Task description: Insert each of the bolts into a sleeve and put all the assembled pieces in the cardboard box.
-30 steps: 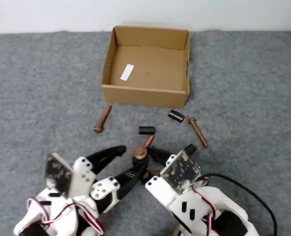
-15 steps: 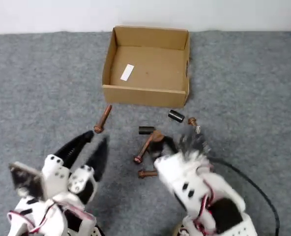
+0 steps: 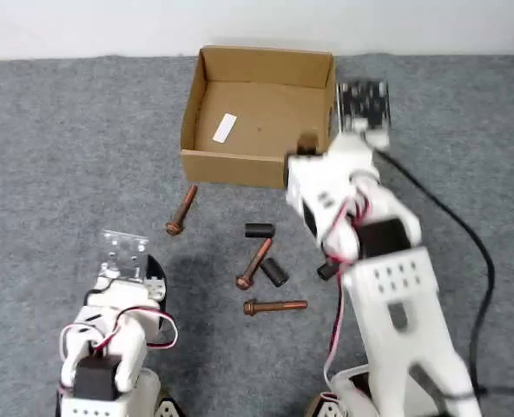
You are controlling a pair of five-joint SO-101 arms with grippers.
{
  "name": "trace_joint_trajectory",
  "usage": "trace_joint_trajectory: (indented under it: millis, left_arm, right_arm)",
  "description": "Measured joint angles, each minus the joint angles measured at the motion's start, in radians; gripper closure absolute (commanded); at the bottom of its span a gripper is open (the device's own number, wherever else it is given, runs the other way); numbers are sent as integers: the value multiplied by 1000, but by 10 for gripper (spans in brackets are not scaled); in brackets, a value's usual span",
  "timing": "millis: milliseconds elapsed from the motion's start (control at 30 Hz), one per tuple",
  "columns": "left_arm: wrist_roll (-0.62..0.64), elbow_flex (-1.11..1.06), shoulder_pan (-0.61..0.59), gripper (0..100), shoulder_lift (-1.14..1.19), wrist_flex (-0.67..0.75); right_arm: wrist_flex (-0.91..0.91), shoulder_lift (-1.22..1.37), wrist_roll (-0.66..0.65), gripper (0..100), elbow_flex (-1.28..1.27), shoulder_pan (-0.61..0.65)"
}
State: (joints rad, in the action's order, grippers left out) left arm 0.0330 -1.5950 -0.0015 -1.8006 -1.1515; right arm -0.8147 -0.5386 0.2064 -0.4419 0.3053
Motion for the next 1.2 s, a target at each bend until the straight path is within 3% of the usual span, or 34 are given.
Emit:
trace_joint_trajectory:
  millis: [200,533,933,1200]
  left_arm:
    - [-2,-92,2,994,5,89]
    - [0,-92,71,994,5,100]
    - [44,-94,74,994,5,100]
    - [52,-94,63,994,5,118]
  right_arm:
    - [144,284,0,991,163,-8]
    - [321,712,-32,990,373,-8]
    - [264,1088,-163,983,608,-8]
    - [75,1135,-215,842,740,-9]
